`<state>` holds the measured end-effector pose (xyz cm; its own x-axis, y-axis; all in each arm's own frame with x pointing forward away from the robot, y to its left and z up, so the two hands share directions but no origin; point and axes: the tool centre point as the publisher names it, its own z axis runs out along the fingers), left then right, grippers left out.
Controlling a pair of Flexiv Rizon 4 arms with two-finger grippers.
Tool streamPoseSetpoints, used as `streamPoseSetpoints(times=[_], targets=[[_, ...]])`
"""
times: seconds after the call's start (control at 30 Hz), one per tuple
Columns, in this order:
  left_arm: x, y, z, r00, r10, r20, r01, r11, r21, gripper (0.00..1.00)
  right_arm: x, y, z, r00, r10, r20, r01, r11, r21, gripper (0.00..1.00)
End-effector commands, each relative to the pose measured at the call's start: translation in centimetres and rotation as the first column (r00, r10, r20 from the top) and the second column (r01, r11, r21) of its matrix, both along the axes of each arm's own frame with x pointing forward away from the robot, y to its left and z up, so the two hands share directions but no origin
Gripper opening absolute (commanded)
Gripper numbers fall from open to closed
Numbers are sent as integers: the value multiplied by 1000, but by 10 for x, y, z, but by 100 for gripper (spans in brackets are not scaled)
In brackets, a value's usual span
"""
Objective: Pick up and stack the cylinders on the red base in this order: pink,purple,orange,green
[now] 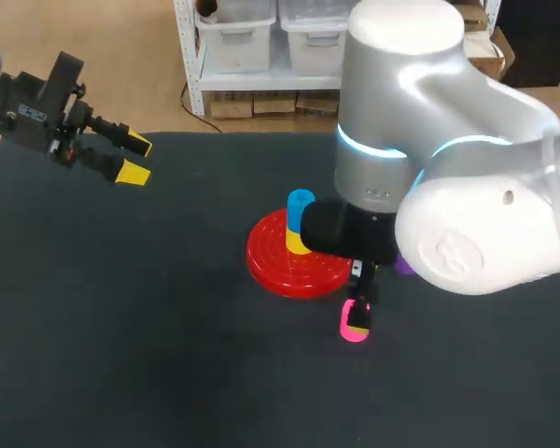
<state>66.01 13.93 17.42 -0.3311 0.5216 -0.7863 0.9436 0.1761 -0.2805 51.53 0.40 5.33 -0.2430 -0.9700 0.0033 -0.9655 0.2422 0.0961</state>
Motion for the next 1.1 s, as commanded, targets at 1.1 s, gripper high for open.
streamPoseSetpoints(times=[1.1], targets=[[2, 1, -1, 1000, -5, -1, 5, 1000, -2, 100, -1, 5, -19, 996, -86, 14, 86, 996, -16, 96]])
